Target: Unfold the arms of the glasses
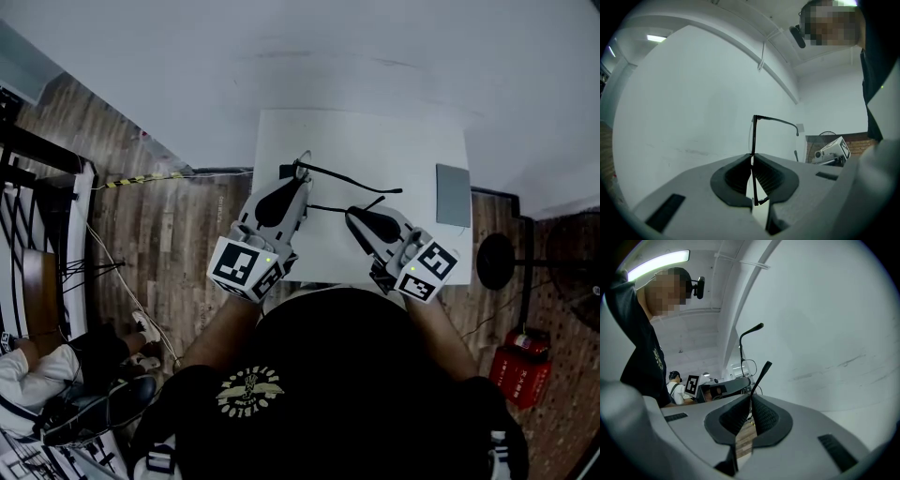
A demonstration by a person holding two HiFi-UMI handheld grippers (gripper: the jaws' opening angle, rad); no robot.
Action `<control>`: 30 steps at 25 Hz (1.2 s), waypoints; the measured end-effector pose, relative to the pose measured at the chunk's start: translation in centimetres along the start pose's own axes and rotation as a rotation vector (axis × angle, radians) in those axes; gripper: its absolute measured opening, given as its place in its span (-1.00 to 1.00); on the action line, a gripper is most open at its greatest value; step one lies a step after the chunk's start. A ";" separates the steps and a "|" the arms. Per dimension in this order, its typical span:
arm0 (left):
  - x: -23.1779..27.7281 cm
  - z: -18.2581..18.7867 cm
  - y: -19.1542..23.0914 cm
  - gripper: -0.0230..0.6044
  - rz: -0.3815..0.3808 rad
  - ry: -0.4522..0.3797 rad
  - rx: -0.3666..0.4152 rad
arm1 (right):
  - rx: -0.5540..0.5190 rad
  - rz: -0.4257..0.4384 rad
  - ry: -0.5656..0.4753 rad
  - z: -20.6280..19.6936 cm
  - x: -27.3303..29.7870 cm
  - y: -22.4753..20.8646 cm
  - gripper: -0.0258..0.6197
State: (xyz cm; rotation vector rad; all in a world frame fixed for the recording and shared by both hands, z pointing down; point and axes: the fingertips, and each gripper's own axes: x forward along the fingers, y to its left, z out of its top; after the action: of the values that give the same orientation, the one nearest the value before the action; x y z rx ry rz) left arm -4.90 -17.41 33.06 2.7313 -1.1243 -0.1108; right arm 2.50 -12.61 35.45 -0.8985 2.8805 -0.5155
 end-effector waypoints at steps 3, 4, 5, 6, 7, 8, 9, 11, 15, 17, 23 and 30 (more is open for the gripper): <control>-0.4 0.5 0.7 -0.85 0.013 -0.018 -0.018 | 0.019 0.010 0.000 -0.2 0.3 0.1 -0.87; -0.6 0.6 0.8 -0.85 0.016 -0.022 -0.025 | 0.026 0.013 0.000 -0.3 0.4 0.2 -0.87; -0.7 0.7 1.0 -0.85 0.017 -0.025 -0.032 | 0.035 0.015 0.000 -0.4 0.5 0.2 -0.87; -0.9 0.7 1.2 -0.85 0.019 -0.027 -0.041 | 0.043 0.017 0.000 -0.6 0.6 0.3 -0.87; -1.1 0.7 1.4 -0.85 0.020 -0.029 -0.049 | 0.049 0.019 0.001 -0.7 0.7 0.4 -0.87; -1.3 0.7 1.5 -0.85 0.021 -0.030 -0.056 | 0.052 0.020 0.002 -0.8 0.7 0.6 -0.87; -1.6 0.7 1.5 -0.85 0.023 -0.032 -0.061 | 0.053 0.021 0.004 -0.9 0.8 0.8 -0.87; -1.9 0.7 1.7 -0.85 0.025 -0.036 -0.064 | 0.054 0.023 0.006 -1.2 0.8 1.0 -0.87; -2.6 0.9 2.0 -0.85 0.026 -0.046 -0.078 | 0.062 0.023 0.006 -1.7 1.1 1.5 -0.87; -3.1 0.9 2.1 -0.85 0.023 -0.045 -0.089 | 0.065 0.021 0.010 -2.0 1.2 1.9 -0.87; -4.0 0.6 2.5 -0.85 0.019 -0.049 -0.118 | 0.076 0.004 0.031 -3.4 1.2 2.7 -0.87; -3.4 0.1 2.0 -0.85 -0.010 -0.051 -0.130 | 0.089 -0.027 0.048 -4.4 0.3 2.3 -0.87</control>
State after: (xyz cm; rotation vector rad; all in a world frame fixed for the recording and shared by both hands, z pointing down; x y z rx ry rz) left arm -8.67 -16.42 33.31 2.6334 -1.0759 -0.2475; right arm 0.26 -9.70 38.86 -0.9245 2.8659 -0.6706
